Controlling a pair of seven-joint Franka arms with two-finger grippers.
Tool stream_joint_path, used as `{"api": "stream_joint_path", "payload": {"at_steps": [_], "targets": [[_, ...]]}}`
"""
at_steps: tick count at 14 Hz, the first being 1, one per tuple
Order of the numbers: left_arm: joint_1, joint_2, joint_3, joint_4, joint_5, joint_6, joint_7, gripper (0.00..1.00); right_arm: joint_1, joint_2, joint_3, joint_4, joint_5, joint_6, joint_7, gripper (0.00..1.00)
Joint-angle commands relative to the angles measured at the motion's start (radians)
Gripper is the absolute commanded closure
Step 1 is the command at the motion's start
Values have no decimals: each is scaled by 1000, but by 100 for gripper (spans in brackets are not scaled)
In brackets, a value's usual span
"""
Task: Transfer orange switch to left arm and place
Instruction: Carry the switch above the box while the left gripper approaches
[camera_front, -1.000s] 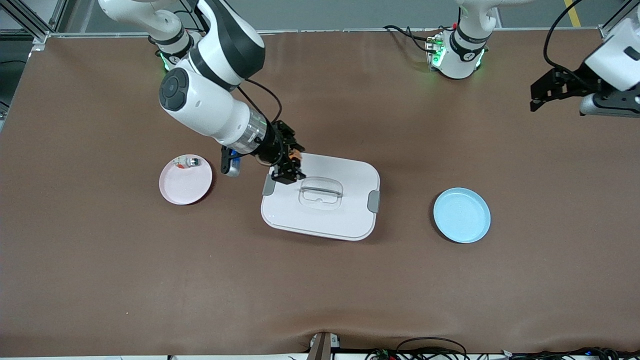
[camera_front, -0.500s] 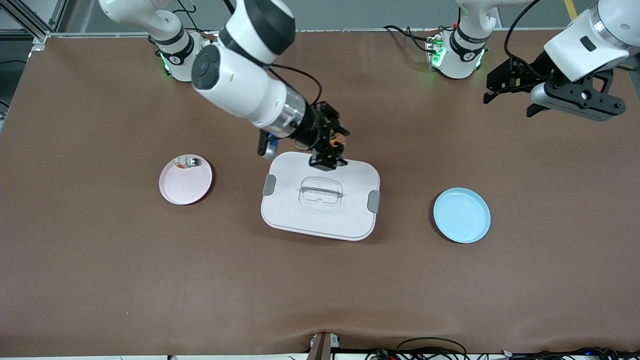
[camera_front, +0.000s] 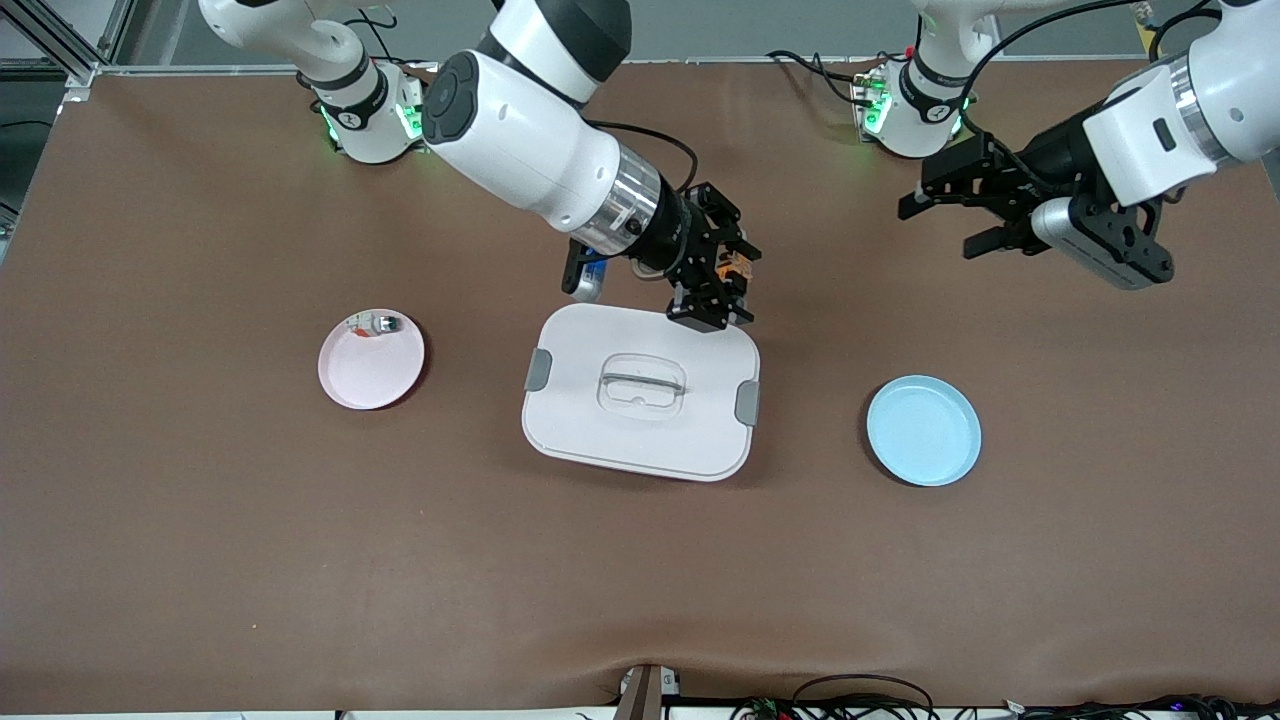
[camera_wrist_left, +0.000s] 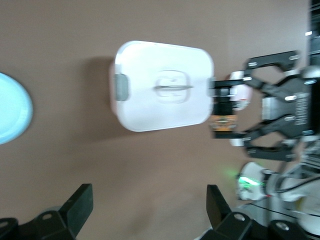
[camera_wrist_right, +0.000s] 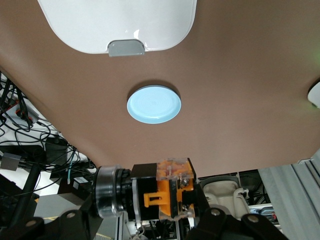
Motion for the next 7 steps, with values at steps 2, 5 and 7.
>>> {"api": "stream_joint_path", "payload": {"at_steps": [2,5,7], "targets": [[-9,12,-3,13,-84,53,-47,0,39,100,-18,111,8,51,45,100],[-10,25,-4,11,-71,72,-28,0,44,108,-15,116,10,114,45,100],[-12,49,-4,11,-71,100,-26,0,44,111,-12,118,10,145,45,100]]}}
